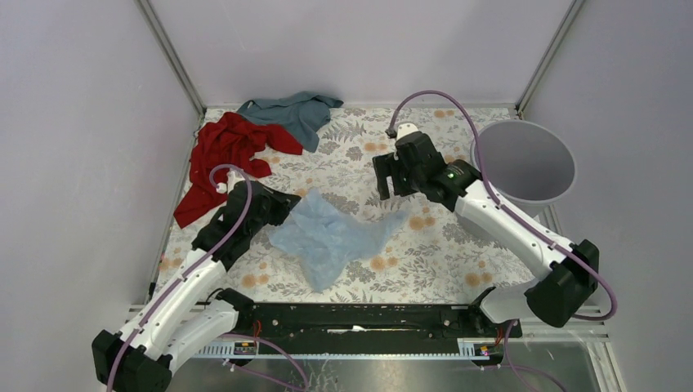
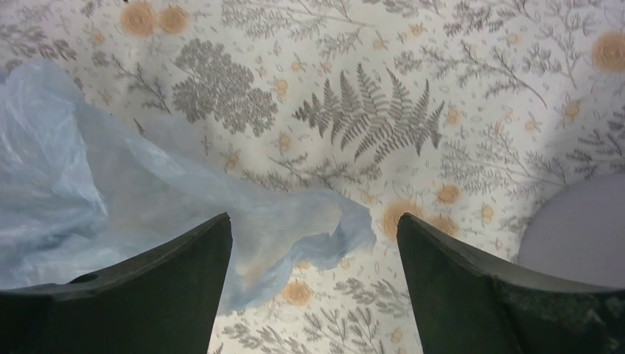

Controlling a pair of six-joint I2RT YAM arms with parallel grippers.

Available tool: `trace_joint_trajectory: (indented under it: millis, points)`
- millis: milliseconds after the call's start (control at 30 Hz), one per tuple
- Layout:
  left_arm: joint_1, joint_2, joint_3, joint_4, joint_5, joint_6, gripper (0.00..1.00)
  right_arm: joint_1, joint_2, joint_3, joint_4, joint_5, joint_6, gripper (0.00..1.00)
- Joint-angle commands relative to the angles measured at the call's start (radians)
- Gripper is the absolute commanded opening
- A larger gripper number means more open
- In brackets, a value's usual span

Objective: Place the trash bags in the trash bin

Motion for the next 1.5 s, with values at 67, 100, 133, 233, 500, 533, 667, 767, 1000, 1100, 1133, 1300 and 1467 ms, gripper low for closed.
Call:
trace_joint_trajectory:
  millis: [67, 100, 133, 233, 500, 533, 667, 767, 1000, 1100, 1133, 1300, 1467]
  points:
    - [-0.004, 0.031, -0.065, 0.112, -0.085, -0.161, 0.0, 0.04, -0.156, -0.073, -0.043, -0.056, 0.017, 0.91]
    - [-0.003, 0.052, -0.067, 0.132, -0.082, -0.164, 0.0, 0.071, -0.173, -0.095, -0.01, -0.119, 0.005, 0.92]
    - [-0.004, 0.079, -0.059, 0.147, -0.079, -0.166, 0.0, 0.11, -0.183, -0.117, 0.028, -0.183, -0.009, 0.93]
    - [-0.004, 0.168, -0.022, 0.183, -0.05, -0.163, 0.0, 0.208, -0.182, -0.163, 0.136, -0.305, -0.014, 0.94]
    - [-0.013, 0.31, 0.034, 0.285, 0.025, -0.152, 0.0, 0.384, -0.133, -0.215, 0.362, -0.468, 0.052, 0.89]
    - [-0.013, 0.315, 0.037, 0.292, 0.02, -0.146, 0.0, 0.391, -0.119, -0.221, 0.376, -0.479, 0.064, 0.85]
    - [-0.011, 0.356, 0.034, 0.362, 0.056, -0.154, 0.0, 0.415, -0.084, -0.289, 0.491, -0.543, 0.109, 0.66]
    - [0.01, 0.399, 0.025, 0.437, 0.194, -0.148, 0.0, 0.439, -0.073, -0.314, 0.556, -0.553, -0.011, 0.64]
    - [0.085, 0.354, -0.016, 0.452, 0.306, -0.14, 0.0, 0.471, 0.051, -0.218, 0.496, -0.183, -0.193, 0.79]
    - [0.139, 0.337, -0.05, 0.531, 0.411, -0.135, 0.0, 0.498, 0.116, -0.213, 0.488, 0.045, -0.249, 0.89]
    - [0.154, 0.34, -0.05, 0.52, 0.434, -0.124, 0.0, 0.499, 0.143, -0.199, 0.478, 0.06, -0.259, 0.9]
    - [0.221, 0.355, -0.109, 0.614, 0.534, -0.169, 0.0, 0.546, 0.262, -0.14, 0.497, 0.0, -0.278, 0.86]
    - [0.375, 0.385, -0.081, 0.603, 0.662, -0.135, 0.0, 0.573, 0.297, -0.155, 0.437, 0.001, -0.308, 0.2]
